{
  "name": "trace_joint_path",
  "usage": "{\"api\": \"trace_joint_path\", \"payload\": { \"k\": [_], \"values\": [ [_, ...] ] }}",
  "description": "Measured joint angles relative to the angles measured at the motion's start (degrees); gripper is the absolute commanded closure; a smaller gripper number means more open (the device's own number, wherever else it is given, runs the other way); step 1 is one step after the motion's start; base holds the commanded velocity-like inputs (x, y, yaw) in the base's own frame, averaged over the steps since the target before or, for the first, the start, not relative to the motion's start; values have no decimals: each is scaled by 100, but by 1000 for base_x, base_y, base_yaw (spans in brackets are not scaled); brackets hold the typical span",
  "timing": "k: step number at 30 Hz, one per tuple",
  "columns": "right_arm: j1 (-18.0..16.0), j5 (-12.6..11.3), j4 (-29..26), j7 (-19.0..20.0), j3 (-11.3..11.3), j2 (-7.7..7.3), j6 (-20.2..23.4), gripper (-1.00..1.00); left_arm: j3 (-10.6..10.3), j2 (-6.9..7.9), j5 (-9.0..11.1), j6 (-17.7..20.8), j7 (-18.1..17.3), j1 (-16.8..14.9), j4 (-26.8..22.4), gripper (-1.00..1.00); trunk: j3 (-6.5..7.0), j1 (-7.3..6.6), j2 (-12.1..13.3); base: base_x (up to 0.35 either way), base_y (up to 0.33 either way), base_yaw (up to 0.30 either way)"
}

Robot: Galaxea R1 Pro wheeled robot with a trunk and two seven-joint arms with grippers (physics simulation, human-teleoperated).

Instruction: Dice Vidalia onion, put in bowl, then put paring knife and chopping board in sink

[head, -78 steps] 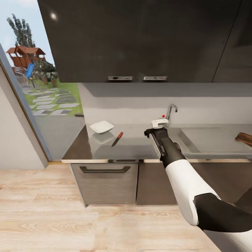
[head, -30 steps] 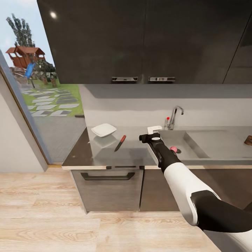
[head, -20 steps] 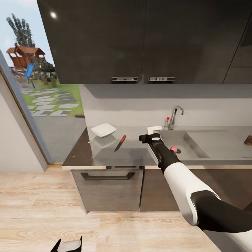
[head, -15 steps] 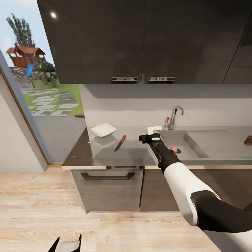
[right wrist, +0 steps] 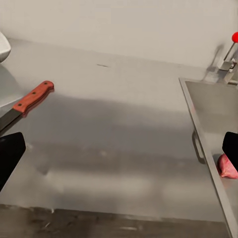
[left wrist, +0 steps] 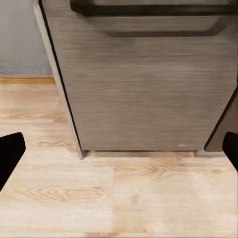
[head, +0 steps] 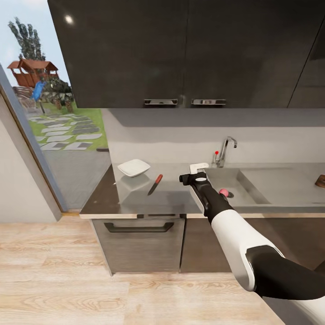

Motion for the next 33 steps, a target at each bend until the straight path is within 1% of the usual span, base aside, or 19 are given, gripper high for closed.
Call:
{"api": "trace_joint_path", "payload": {
  "k": [2,3,5,8,11,14,21,29,33],
  "values": [
    [0,3,1,0,0,0,0,-100,-23,17,3,-171,320,22,231,-100,0,0,0,0,0,0],
    [0,1,1,0,0,0,0,-100,-69,23,4,-233,539,31,364,-100,0,0,0,0,0,0],
    [0,2,1,1,0,0,0,-100,-117,26,5,-260,664,36,441,-100,0,0,0,0,0,0],
    [0,-1,1,1,0,0,0,-100,-148,28,7,-271,740,37,500,-100,0,0,0,0,0,0],
    [0,-2,1,1,0,0,0,-100,-167,22,8,-275,778,37,638,-100,0,0,0,0,0,0],
    [0,-3,1,1,0,0,-1,-100,-174,5,13,-298,789,37,947,-100,0,0,0,0,0,0],
    [0,-3,27,1,0,0,-7,-100,-175,-53,12,-376,796,36,1259,-100,0,-1,-1,25,1,0],
    [1,-3,35,2,-1,0,-8,-100,-173,-68,16,-458,798,35,1495,-100,0,-3,-1,234,115,0],
    [1,2,41,2,-5,0,-9,-100,-173,-68,14,-461,798,35,1510,-100,0,-3,-1,275,170,0]
  ]
}}
